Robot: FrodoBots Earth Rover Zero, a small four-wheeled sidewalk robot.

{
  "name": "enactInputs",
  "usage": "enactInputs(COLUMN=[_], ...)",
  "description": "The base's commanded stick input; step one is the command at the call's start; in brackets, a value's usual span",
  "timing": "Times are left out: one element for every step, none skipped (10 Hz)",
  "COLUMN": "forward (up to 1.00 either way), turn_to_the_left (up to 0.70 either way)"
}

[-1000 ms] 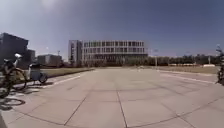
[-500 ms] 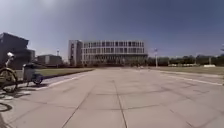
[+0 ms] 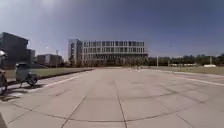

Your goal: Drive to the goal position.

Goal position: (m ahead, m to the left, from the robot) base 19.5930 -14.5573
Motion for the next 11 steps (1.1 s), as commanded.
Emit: enactInputs(forward=[0.7,0.7,0.7,0.7,0.7,0.7,0.7,0.7,0.7,0.7,0.7], turn_to_the_left=[0.0,0.0,0.0,0.0,0.0,0.0,0.0,0.0,0.0,0.0,0.0])
